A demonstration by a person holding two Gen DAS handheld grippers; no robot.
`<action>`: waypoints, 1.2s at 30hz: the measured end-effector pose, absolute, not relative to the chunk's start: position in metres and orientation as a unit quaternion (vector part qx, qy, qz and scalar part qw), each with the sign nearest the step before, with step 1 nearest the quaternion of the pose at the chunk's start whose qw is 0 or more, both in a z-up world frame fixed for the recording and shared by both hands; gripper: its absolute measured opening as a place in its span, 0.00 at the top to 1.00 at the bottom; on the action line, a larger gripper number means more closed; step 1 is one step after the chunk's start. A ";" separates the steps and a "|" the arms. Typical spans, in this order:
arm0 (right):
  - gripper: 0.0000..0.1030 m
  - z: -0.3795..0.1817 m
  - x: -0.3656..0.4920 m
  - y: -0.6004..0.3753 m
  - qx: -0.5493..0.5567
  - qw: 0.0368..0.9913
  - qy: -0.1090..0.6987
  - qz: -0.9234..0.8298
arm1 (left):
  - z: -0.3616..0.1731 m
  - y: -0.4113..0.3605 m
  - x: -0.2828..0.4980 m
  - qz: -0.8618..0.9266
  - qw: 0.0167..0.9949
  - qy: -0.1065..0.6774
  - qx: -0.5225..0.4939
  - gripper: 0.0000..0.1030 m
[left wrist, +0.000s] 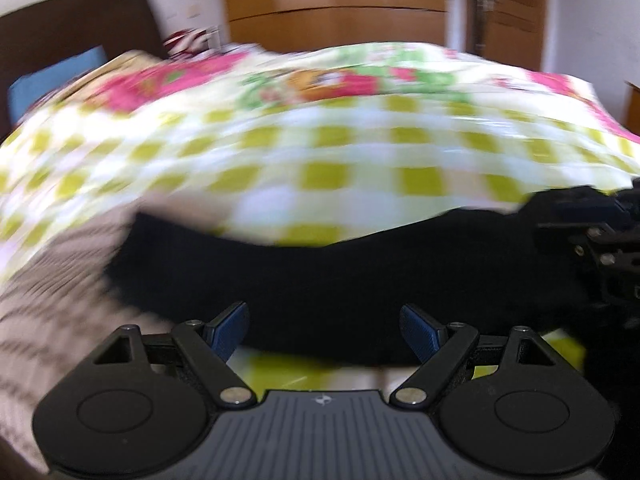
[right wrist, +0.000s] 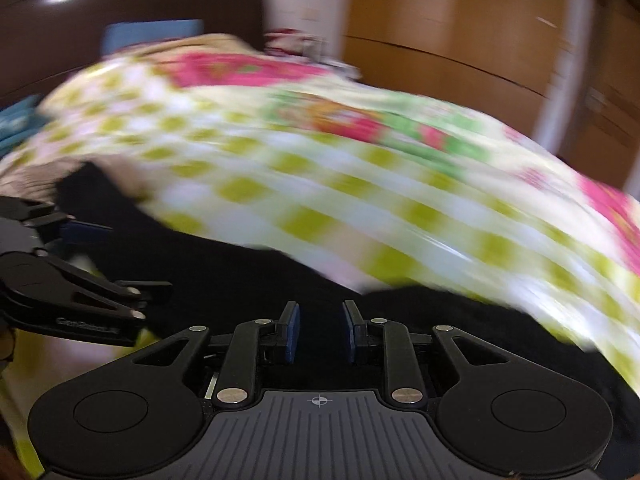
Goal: Fold small clothes
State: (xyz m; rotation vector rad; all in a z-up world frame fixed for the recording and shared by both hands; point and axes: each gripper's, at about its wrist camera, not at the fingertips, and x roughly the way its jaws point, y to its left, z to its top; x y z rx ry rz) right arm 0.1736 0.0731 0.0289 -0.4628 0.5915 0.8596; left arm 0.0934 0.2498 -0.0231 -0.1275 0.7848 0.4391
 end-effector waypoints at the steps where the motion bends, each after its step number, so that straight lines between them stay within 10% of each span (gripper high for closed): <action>1: 0.77 0.028 0.168 0.091 -0.226 0.832 0.277 0.425 | -0.025 0.261 0.083 0.226 0.893 0.383 -0.068 0.08; 28: 0.58 0.016 0.106 0.289 -0.227 0.709 0.313 0.590 | -0.020 0.277 0.017 0.184 0.910 0.361 -0.091 0.17; 30: 0.64 0.011 0.111 0.291 -0.222 0.724 0.319 0.570 | -0.020 0.276 0.016 0.187 0.909 0.362 -0.087 0.17; 32: 0.91 0.012 0.123 0.286 -0.195 0.730 0.346 0.557 | -0.019 0.275 0.014 0.186 0.909 0.360 -0.094 0.16; 36: 0.94 0.030 0.145 0.258 -0.144 0.745 0.361 0.542 | -0.015 0.270 0.017 0.192 0.908 0.361 -0.092 0.16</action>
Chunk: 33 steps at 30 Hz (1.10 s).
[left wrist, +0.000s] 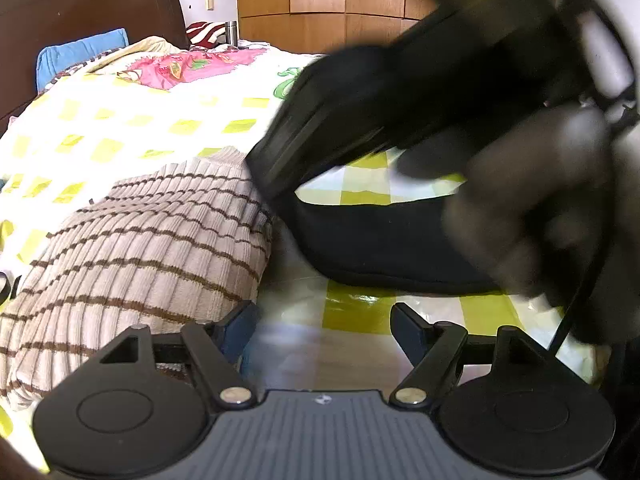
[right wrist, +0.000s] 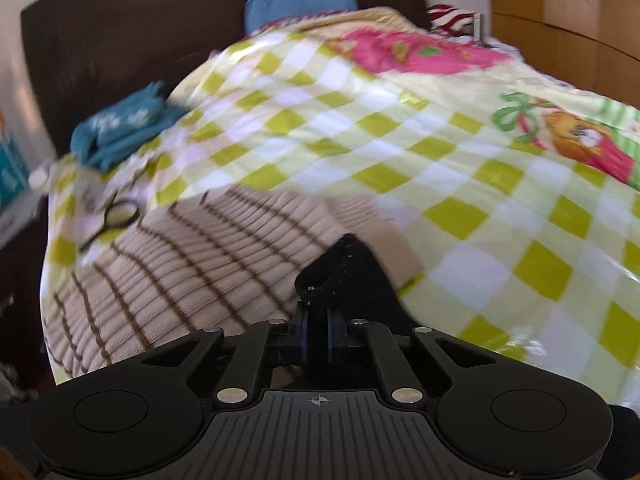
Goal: Fold small clothes
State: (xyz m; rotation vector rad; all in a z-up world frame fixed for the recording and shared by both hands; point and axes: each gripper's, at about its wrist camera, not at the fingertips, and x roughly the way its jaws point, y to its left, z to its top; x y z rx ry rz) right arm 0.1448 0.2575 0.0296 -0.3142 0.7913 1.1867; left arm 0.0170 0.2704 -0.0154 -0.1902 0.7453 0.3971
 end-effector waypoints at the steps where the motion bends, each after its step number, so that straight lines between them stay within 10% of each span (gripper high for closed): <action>1: 0.94 0.038 0.151 0.246 -0.126 0.750 0.363 0.539 | -0.013 0.269 0.018 0.192 0.908 0.360 -0.092 0.16; 17: 0.94 0.141 0.257 -0.099 0.104 0.896 0.272 0.335 | 0.040 0.143 0.138 0.066 0.950 0.305 0.018 0.13; 33: 0.94 -0.008 0.286 -0.293 0.201 0.892 0.389 0.109 | -0.018 -0.001 0.234 -0.038 0.912 0.389 0.122 0.12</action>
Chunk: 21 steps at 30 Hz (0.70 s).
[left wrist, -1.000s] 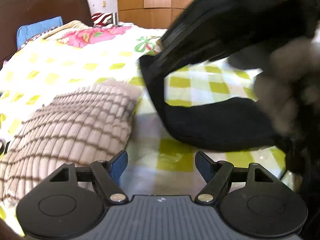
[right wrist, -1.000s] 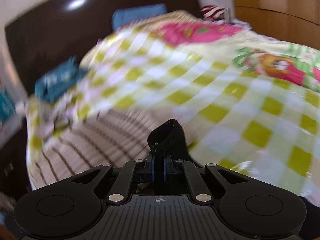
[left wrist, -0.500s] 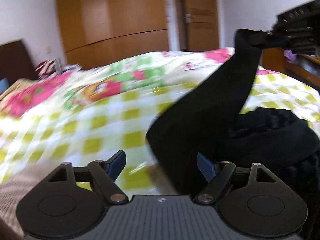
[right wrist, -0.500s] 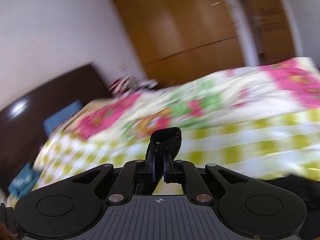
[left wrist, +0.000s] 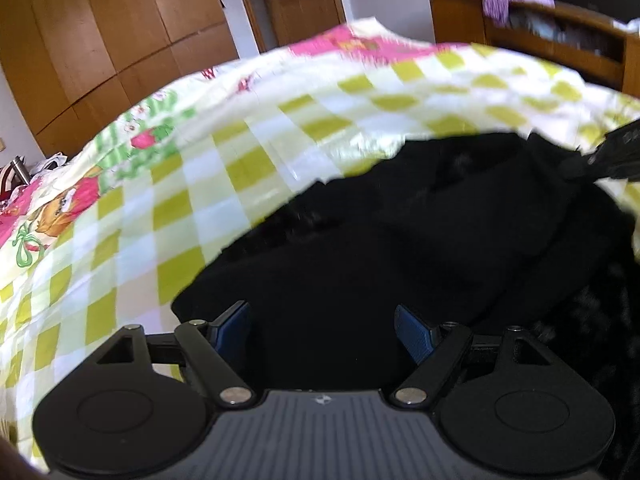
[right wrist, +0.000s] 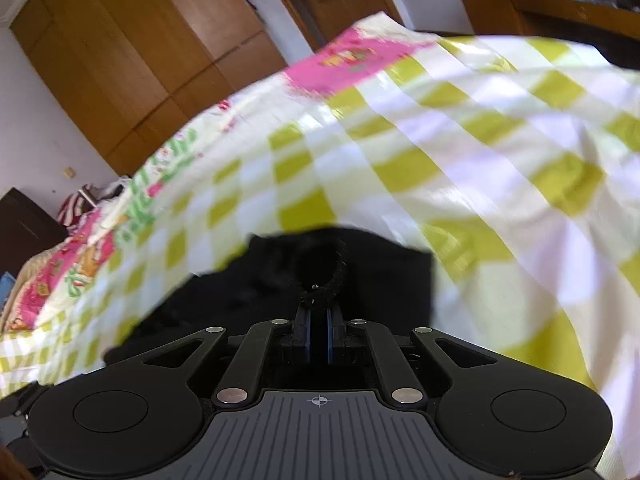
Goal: Fold small clothes
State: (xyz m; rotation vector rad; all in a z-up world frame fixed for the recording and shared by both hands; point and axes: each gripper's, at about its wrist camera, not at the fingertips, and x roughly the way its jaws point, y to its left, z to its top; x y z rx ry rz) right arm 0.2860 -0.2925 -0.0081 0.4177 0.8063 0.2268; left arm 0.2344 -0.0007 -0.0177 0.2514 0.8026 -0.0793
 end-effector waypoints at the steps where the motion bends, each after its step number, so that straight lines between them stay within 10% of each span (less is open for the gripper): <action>1: 0.94 -0.010 0.286 -0.295 0.210 0.890 0.389 0.109 | -0.018 -0.002 0.232 -0.037 0.911 0.393 0.123 0.12; 21: 0.93 -0.004 0.270 -0.314 0.208 0.884 0.415 0.053 | -0.029 0.041 0.235 -0.008 0.916 0.389 0.100 0.12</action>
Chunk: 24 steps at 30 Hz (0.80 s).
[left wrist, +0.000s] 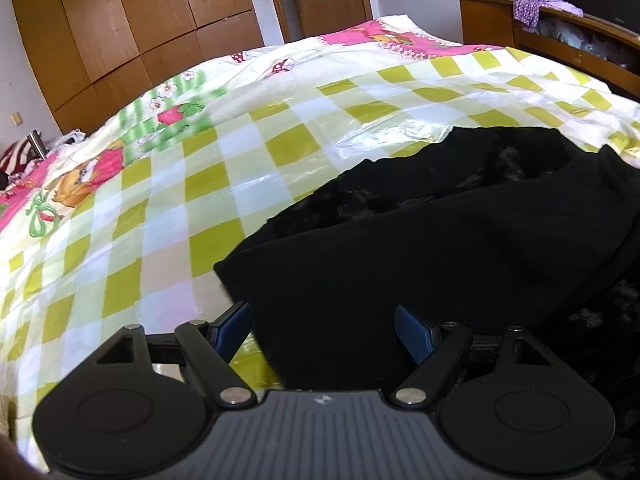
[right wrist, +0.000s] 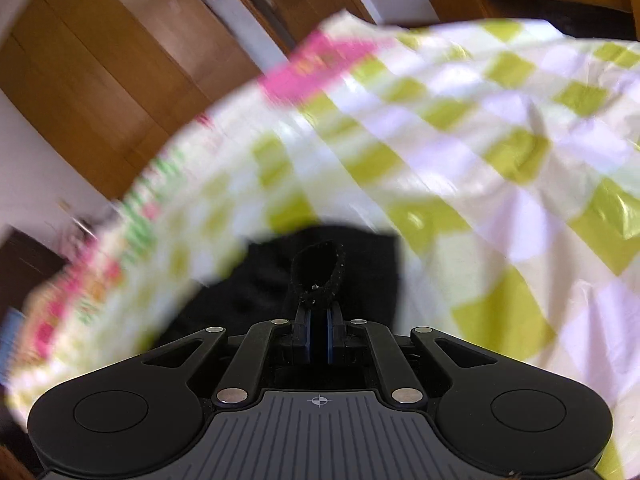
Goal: Fold small clothes
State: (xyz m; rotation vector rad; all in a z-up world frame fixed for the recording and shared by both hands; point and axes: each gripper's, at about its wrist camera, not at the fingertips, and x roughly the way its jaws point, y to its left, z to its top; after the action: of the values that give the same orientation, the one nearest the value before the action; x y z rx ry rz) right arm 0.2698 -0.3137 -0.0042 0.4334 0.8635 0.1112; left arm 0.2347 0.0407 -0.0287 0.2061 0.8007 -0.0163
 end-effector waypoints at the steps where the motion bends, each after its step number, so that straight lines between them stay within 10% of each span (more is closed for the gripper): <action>1: 0.91 -0.007 0.270 -0.308 0.188 0.886 0.420 0.056 | -0.029 0.042 0.234 -0.006 0.916 0.388 0.104 0.12; 24: 0.46 -0.027 0.292 -0.299 0.156 0.895 0.410 0.078 | -0.040 0.095 0.264 0.012 0.923 0.384 0.031 0.03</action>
State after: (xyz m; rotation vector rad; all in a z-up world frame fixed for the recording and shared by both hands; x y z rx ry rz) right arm 0.2925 -0.2988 -0.0267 0.3227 0.8509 0.1621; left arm 0.2637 0.0947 -0.0403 0.0626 0.7874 0.0243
